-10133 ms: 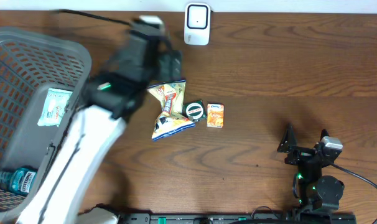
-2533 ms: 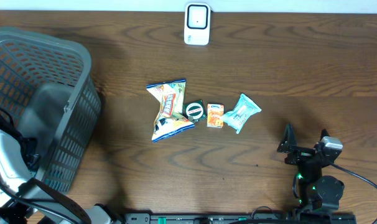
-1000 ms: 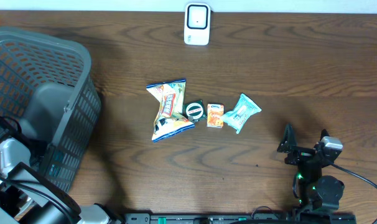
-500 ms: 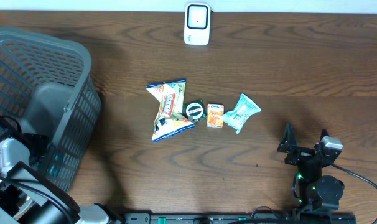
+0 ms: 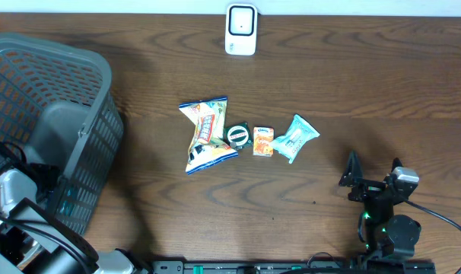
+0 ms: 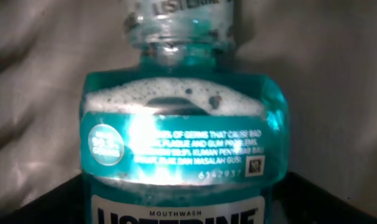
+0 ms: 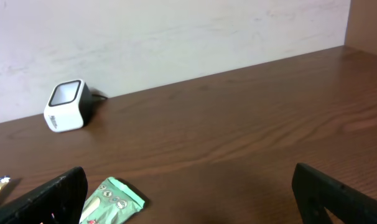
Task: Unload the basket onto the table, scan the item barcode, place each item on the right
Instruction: 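Grasp the blue Listerine bottle in the basket with the left gripper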
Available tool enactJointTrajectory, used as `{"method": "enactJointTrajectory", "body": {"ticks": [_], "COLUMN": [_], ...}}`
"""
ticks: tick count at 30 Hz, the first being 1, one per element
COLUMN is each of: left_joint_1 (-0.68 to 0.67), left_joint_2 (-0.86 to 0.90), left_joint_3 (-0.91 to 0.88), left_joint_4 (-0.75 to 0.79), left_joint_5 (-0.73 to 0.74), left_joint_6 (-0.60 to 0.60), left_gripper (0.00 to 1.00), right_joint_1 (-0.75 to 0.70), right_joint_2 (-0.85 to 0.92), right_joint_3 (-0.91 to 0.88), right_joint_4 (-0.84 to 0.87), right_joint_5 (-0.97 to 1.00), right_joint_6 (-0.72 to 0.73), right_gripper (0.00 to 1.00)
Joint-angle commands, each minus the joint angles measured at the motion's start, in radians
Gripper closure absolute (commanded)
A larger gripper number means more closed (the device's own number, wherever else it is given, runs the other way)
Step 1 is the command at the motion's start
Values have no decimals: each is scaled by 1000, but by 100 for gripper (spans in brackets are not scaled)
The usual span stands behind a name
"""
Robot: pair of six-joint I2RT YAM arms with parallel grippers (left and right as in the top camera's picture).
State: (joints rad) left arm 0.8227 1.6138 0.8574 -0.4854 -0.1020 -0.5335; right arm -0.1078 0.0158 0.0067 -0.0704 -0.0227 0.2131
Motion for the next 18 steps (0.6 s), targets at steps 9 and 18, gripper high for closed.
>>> {"method": "enactJointTrajectory", "body": {"ticks": [9,18], "left_joint_1": [-4,-4], "left_joint_2": [104,53], "left_joint_3": [-90,197], "left_joint_4": [-60,-275], "left_joint_5": [125,138], "left_joint_6": [10,11], "left_gripper": [63,64], "right_joint_1": [5,5], "right_joint_2": [-3,-3], "right_joint_3": [-1,-1], "right_joint_4": [-4,-4], "right_joint_5": [5,5], "right_joint_6": [10,10], "right_gripper": [1,1]}}
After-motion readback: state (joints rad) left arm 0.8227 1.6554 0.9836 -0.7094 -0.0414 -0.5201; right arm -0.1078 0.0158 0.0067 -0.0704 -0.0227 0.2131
